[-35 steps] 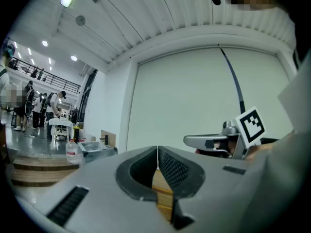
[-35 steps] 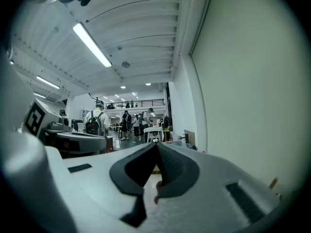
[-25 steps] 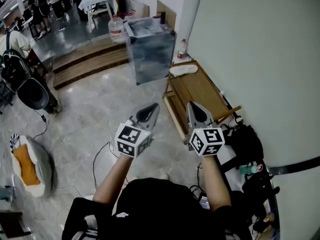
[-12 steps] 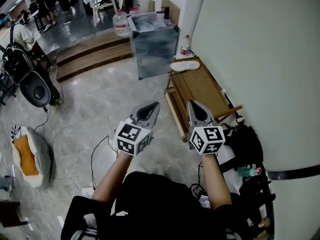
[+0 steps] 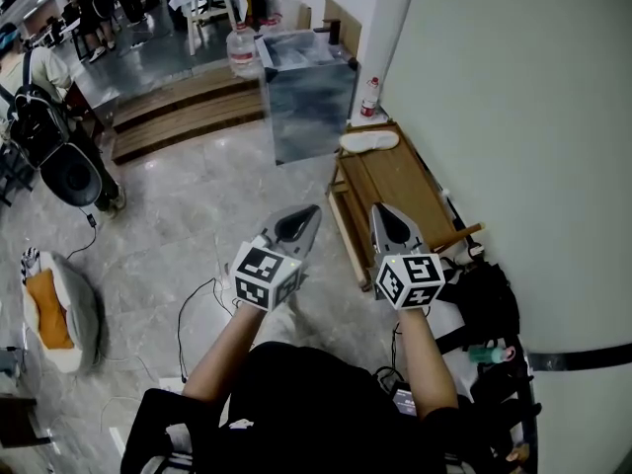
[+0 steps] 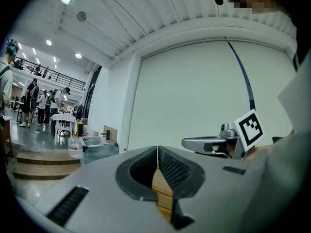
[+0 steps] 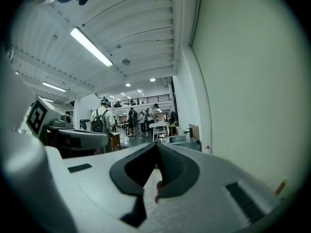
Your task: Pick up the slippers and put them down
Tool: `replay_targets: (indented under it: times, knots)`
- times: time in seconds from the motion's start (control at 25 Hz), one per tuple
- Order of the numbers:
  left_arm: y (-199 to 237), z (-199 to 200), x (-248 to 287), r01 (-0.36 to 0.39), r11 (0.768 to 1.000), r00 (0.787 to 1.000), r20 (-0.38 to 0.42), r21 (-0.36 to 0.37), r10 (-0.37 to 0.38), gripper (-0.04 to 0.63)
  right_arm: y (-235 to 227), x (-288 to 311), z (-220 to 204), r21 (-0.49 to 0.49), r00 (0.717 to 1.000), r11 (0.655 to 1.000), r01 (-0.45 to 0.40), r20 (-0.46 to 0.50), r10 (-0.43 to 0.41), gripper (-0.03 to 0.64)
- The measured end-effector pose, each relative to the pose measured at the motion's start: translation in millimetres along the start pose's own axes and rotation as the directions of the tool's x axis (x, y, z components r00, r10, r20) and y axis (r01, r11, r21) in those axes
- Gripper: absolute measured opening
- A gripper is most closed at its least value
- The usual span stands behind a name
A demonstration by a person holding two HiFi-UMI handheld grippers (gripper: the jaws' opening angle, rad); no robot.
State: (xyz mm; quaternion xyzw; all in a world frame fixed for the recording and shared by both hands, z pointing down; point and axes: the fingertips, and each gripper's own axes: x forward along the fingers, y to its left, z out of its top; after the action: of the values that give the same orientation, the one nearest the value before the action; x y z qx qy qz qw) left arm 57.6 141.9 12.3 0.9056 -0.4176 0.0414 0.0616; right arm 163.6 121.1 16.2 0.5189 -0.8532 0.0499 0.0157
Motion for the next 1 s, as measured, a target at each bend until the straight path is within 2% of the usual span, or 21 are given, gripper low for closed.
replay_targets:
  times: [0.68, 0.84, 1.0]
  knots:
    - [102.9, 20.5, 81.4, 0.01, 1.0, 1.0, 0.001, -0.022, -0.01, 0.006, -38.1, 120.7, 12.1, 0.007, 1.0, 1.0, 0.027, -0.007, -0.027, -0.008]
    - [139.8, 26.1, 104.5, 0.009, 1.0, 0.999, 0.031, -0.001, -0.009, 0.006, -46.3, 153.8, 18.2, 0.012, 0.999, 0.999, 0.042, -0.01, -0.042, -0.008]
    - [164.6, 31.0, 126.9, 0.031, 0.999, 0.999, 0.008, -0.013, -0.031, 0.006, -58.9, 185.5, 21.7, 0.016, 0.998, 0.998, 0.061, -0.016, -0.061, -0.008]
